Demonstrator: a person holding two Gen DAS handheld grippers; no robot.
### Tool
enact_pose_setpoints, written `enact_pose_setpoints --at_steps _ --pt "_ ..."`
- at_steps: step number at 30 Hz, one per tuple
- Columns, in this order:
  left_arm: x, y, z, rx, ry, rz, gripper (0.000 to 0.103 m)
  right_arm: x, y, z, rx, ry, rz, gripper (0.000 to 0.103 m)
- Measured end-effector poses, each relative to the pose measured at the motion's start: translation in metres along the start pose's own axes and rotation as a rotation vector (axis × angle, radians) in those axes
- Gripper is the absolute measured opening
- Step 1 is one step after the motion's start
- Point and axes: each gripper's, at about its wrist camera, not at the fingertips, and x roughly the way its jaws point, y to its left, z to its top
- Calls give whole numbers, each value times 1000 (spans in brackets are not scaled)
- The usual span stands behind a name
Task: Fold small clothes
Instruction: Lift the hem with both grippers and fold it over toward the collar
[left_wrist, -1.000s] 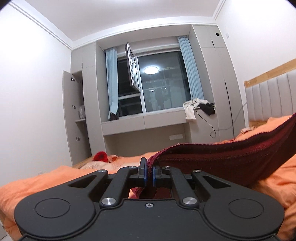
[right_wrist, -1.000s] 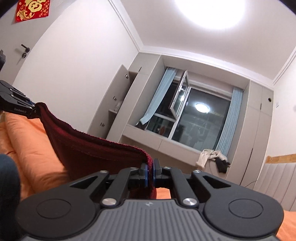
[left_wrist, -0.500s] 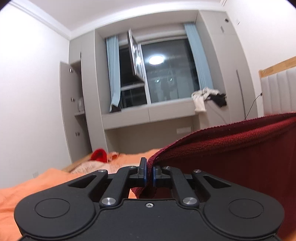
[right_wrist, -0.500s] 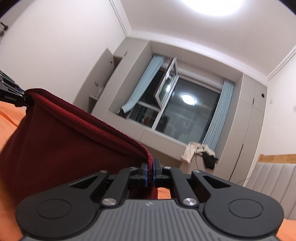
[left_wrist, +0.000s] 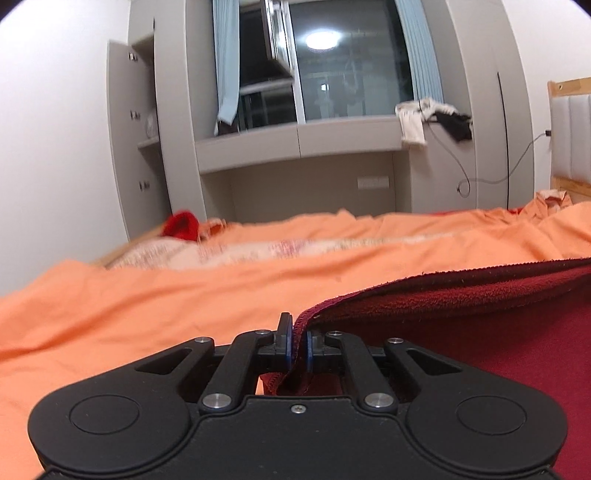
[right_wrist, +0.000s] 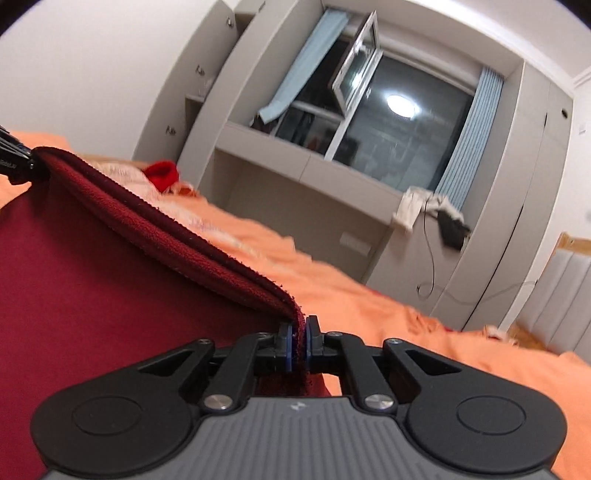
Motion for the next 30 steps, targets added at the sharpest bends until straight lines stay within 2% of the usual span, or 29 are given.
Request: enact_pose_setpoints --at_steps 7,11,13,16,18,19,21,25,27,30 --pt "46 1 -14 -30 135 -19 8 28 5 -15 -22 78 10 12" --pt "59 2 -16 -59 173 -16 9 41 9 -19 -42 99 10 13" --pt "62 0 -16 -46 185 -8 12 47 8 -18 -57 110 13 16" --pt "64 0 -16 -38 192 -1 18 49 7 -20 -55 118 14 33" --pt "63 -1 -16 -41 198 2 30 45 6 -22 -43 117 12 45" --pt "62 -2 -16 -45 200 4 35 44 4 -22 -36 115 10 47" --pt "60 0 -14 -58 200 7 55 43 0 -21 -22 113 7 61" --pt "56 2 -10 -73 200 8 69 41 -5 -19 -13 108 7 81" --pt "53 2 -9 -84 198 11 84 41 -7 -18 -20 105 5 94" --pt "50 1 -9 -70 185 9 91 40 -7 -19 -41 103 11 102"
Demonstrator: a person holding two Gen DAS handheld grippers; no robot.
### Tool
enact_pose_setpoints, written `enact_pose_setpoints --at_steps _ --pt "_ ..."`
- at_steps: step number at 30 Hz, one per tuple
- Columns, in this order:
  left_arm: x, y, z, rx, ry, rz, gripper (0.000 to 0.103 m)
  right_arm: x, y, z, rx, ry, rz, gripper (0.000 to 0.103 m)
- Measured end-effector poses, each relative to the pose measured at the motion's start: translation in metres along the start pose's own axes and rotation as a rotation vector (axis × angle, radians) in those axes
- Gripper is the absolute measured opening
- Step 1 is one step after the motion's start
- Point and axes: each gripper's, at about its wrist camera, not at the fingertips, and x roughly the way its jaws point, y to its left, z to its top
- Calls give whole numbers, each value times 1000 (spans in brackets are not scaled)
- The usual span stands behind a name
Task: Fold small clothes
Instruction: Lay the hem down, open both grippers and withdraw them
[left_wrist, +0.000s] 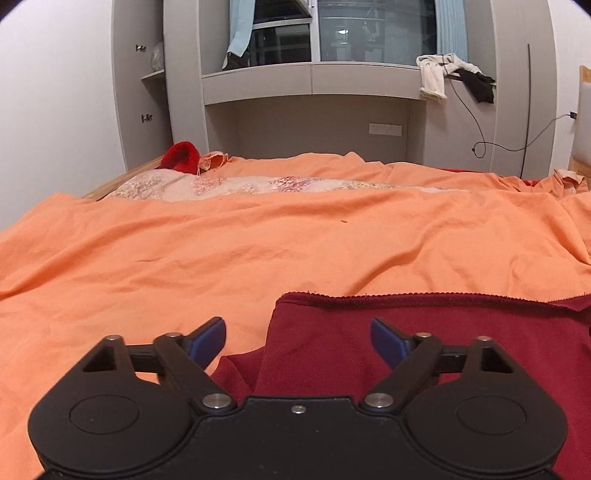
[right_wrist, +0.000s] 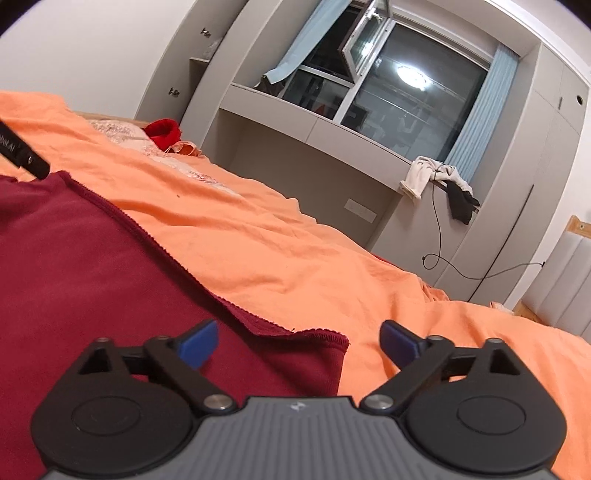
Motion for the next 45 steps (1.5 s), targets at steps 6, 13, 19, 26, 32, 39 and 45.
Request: enact_pose_setpoints --at_steps 6,13,19,26,32,39,45 --pt "19 -7 -12 60 59 80 95 10 -6 -7 -19 58 -75 103" --pt "34 11 -15 -23 137 74 95 34 -47 -33 113 162 -206 103" --pt "8 21 -8 -51 72 80 100 25 -81 -43 268 162 -211 103" --pt "-36 64 -7 -123 22 10 102 -19 -96 -31 315 85 -192 103" --pt "-57 101 -30 -189 32 -10 102 -68 -92 -18 381 0 -123 103" --pt "-70 119 -63 -230 58 -18 102 -121 -48 -6 399 -60 54 103" --pt "-78 126 -78 -277 76 -64 102 -148 -7 -4 375 -70 149 103"
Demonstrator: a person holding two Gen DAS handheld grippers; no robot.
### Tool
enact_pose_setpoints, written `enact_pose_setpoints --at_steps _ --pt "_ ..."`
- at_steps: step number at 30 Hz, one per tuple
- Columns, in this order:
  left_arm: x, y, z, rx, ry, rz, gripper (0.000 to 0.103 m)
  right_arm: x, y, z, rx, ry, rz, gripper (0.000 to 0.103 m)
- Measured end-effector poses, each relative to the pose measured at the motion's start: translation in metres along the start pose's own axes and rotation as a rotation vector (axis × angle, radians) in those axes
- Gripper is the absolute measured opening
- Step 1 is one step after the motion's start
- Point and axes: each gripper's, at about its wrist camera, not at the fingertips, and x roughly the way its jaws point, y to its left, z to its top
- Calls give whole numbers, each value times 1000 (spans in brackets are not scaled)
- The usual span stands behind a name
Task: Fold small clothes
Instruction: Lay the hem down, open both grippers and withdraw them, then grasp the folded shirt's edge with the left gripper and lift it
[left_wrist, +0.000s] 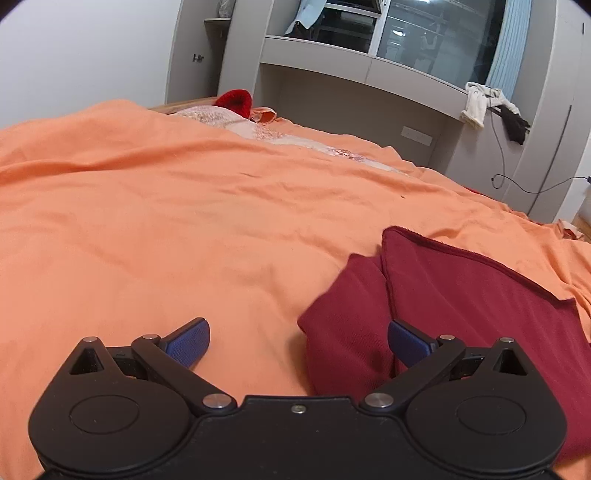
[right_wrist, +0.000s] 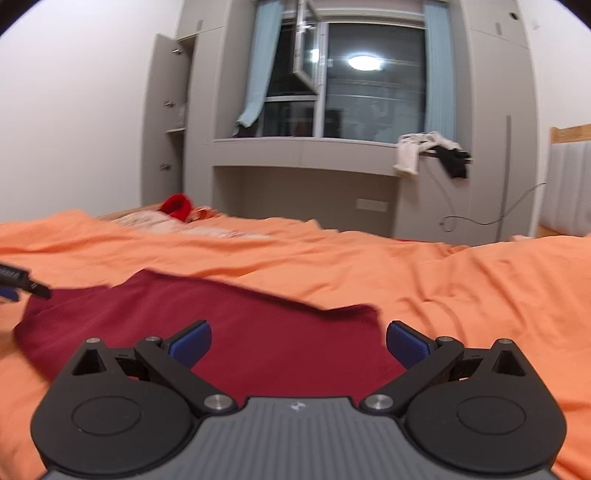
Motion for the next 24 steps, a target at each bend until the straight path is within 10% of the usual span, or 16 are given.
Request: enact_pose_setpoints --at_steps 24 --pt "3 -18 -12 78 8 45 102 16 51 -35 -60 111 87 103"
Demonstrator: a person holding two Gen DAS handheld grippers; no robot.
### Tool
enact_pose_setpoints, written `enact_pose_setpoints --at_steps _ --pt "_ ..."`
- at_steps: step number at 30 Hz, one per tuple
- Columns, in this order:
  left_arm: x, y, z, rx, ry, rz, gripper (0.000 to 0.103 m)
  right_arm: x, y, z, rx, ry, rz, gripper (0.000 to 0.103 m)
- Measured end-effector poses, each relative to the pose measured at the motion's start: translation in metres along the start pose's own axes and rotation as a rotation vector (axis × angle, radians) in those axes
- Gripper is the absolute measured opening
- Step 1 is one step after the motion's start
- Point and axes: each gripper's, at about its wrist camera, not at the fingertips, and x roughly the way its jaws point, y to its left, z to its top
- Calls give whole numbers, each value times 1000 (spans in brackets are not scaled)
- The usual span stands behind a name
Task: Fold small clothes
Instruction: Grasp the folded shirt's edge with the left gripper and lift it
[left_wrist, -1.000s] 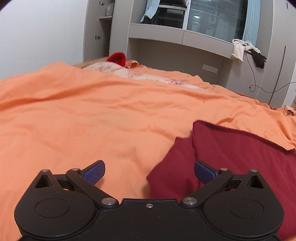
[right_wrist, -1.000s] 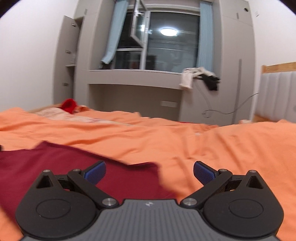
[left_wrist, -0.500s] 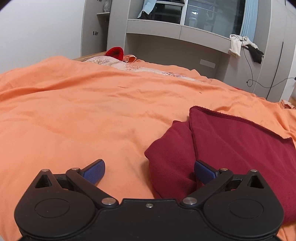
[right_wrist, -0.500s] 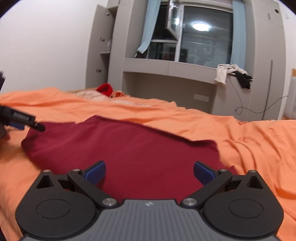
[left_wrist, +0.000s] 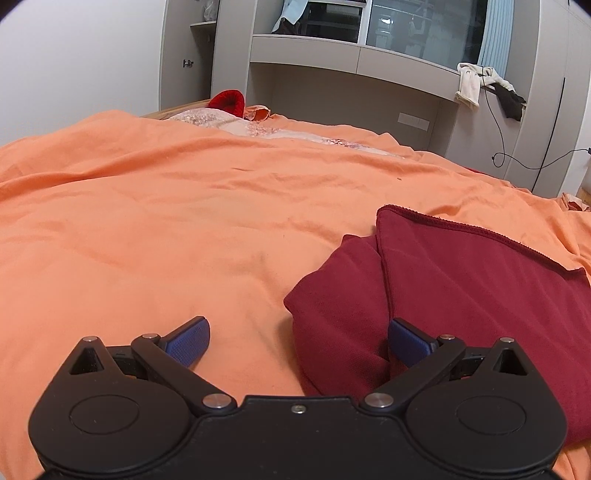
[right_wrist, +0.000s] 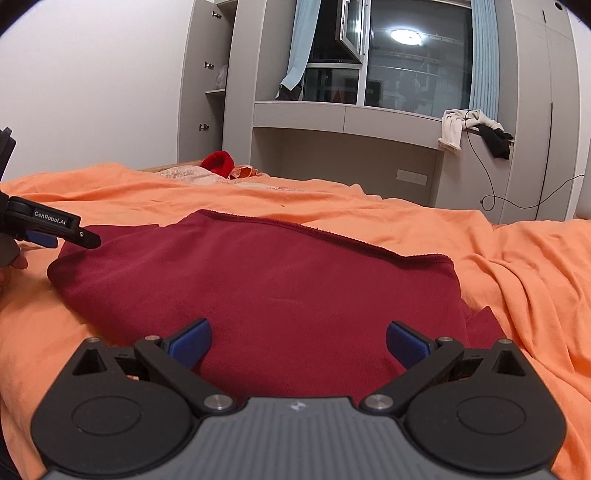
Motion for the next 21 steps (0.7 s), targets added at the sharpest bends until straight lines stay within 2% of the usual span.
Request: enact_pose_setpoints --at_steps 5,10,16,21 --pt "-8 7 -2 -60 -20 8 102 2 1 -2 4 12 1 103" --pt "-37 16 -22 -144 -53 -66 102 2 0 -5 2 16 2 103" --pt "-63 4 -57 -114 -46 -207 102 3 1 -4 4 18 3 103" --pt "-58 2 -62 -153 6 -372 102 3 1 -3 2 18 3 103"
